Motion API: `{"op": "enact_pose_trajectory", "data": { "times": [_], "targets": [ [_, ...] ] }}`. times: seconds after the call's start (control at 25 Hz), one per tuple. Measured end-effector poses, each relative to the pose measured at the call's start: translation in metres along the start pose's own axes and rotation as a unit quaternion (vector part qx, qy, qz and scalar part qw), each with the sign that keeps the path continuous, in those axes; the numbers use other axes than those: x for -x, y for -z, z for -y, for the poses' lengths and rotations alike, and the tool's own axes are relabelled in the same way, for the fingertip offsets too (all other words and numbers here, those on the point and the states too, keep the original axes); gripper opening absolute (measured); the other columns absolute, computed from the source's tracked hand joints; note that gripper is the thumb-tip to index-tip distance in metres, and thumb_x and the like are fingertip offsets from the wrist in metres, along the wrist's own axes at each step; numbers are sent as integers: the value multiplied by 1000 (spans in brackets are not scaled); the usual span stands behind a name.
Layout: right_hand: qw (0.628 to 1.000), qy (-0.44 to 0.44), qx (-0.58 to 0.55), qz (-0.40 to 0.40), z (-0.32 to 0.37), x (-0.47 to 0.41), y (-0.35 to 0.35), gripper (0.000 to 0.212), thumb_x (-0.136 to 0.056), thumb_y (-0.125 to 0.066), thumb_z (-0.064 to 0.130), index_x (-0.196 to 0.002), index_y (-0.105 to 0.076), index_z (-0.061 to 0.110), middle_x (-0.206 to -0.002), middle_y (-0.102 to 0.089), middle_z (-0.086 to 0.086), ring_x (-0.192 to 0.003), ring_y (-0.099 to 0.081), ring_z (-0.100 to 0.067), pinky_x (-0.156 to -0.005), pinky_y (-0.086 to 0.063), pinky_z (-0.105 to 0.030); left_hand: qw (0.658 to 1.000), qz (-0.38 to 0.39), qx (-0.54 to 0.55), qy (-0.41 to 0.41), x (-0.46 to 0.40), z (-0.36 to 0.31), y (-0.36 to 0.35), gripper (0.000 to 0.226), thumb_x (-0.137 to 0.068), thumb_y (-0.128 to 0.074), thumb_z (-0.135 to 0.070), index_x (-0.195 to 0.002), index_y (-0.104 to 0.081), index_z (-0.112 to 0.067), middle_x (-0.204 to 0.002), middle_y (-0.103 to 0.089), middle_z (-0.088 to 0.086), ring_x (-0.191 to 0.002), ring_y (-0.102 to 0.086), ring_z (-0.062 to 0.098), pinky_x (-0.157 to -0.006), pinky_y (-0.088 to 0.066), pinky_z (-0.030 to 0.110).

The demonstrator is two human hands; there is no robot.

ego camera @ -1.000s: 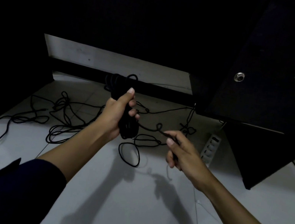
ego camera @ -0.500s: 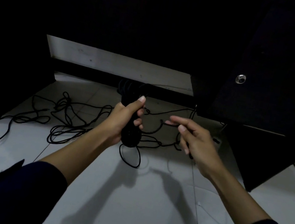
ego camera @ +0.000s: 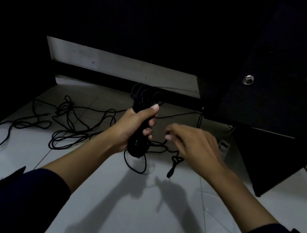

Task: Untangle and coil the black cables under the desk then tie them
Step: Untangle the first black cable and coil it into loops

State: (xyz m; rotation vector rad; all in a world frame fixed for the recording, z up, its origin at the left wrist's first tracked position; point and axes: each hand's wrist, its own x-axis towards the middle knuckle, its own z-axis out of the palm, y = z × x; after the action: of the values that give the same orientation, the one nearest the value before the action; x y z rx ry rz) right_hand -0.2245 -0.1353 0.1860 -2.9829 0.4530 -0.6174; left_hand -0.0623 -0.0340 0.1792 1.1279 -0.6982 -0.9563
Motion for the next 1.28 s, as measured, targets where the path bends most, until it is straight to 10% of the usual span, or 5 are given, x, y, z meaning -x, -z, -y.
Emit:
{"op": "enact_pose_trajectory", "data": {
  "times": [0.4, 1.08, 1.28],
  "targets": [
    [977, 0, -124, 175, 3, -1, -12, 19, -102, -41, 22, -96, -56, 13, -95, -52, 5, -85, -48, -12, -69, -35, -18, 999, -24, 24, -23, -9, 1, 10, 25, -91, -62, -37, -77, -57, -17, -58, -47, -5, -39, -38, 8, -44, -41, 24],
    [944, -92, -306, 87, 19, -12, -8, 22, -98, -50, 24, -78, -55, 18, -54, -58, 5, -51, -51, 0, -57, -41, -21, 992, -36, -115, -23, -2, 13, -11, 23, -93, -60, -29, -84, -61, -8, -73, -67, 5, -71, -65, 19, -62, -54, 28],
    [940, -111, -302, 112, 9, -6, -5, 13, -92, -60, 32, -85, -57, 21, -58, -61, 7, -55, -57, -2, -56, -45, -23, 967, 1, -255, -18, -1, 11, -10, 23, -94, -59, -26, -85, -57, -5, -57, -61, 0, -47, -56, 13, -47, -46, 21]
  ]
}}
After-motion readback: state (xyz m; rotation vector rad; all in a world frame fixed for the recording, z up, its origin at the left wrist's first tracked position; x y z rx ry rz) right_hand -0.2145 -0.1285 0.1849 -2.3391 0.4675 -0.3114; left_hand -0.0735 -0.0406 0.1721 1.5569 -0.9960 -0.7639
